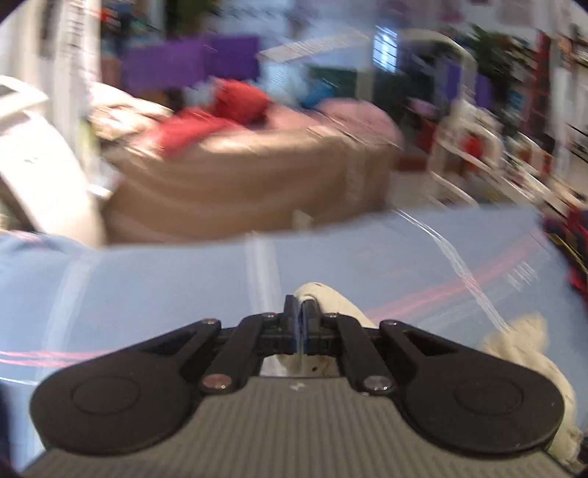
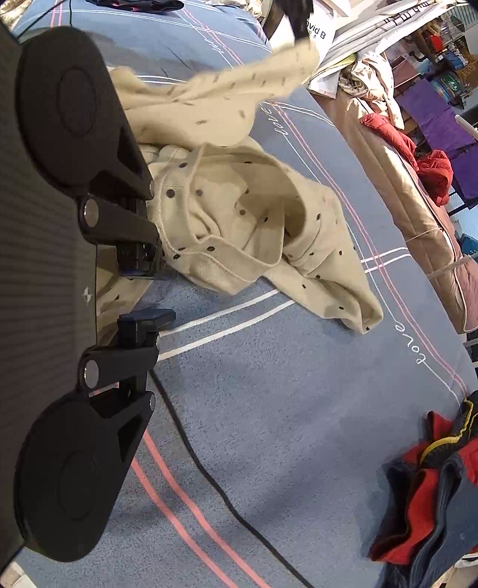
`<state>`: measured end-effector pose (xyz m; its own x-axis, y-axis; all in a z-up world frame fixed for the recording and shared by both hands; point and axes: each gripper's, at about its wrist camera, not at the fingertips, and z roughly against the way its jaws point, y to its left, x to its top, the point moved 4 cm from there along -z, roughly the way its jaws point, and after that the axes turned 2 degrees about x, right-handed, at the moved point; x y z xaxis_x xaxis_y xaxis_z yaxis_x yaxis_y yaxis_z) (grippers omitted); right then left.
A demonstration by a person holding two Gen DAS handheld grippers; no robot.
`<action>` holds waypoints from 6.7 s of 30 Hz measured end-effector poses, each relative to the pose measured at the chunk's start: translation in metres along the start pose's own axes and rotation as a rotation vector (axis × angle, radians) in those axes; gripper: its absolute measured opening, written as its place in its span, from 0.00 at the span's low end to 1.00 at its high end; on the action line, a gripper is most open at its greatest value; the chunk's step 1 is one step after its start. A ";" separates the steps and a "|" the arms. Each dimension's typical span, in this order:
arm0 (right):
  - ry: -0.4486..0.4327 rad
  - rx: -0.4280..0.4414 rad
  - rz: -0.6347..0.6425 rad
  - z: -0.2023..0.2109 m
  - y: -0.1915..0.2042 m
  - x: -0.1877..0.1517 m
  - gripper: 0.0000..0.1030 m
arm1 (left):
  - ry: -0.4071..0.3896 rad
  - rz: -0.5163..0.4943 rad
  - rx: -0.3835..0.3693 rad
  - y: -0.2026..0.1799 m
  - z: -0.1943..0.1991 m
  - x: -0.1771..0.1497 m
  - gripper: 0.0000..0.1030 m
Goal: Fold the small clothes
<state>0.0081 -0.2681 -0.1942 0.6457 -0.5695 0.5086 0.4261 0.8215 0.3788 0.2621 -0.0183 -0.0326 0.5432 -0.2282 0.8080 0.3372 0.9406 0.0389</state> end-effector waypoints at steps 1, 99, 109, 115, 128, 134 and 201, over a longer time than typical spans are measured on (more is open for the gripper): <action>0.000 0.012 0.003 -0.001 0.004 0.002 0.36 | -0.037 0.031 0.081 0.034 0.011 0.017 0.02; -0.160 0.051 0.600 -0.105 0.111 0.189 0.51 | 0.182 -0.066 0.005 0.000 -0.007 -0.093 0.95; 0.024 0.012 0.792 -0.208 0.172 0.182 0.40 | 0.180 -0.121 0.045 -0.018 0.008 -0.099 0.95; -0.259 -0.275 0.811 -0.213 0.173 0.236 0.55 | 0.207 -0.085 0.126 0.021 0.011 -0.103 0.95; 0.143 0.090 0.478 -0.101 0.087 0.110 0.93 | 0.267 0.048 -0.008 0.002 0.015 -0.123 0.95; 0.167 0.061 0.486 -0.106 0.077 0.096 0.01 | 0.309 -0.004 -0.048 -0.034 0.040 -0.153 0.95; 0.087 0.387 0.636 -0.011 0.144 0.003 0.71 | 0.389 -0.013 0.229 0.060 0.185 -0.229 0.89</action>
<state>0.0782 -0.1507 -0.1463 0.7478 0.0298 0.6632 -0.2893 0.9138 0.2851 0.0157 0.1367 -0.1062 0.8031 -0.2768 0.5276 0.1909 0.9584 0.2123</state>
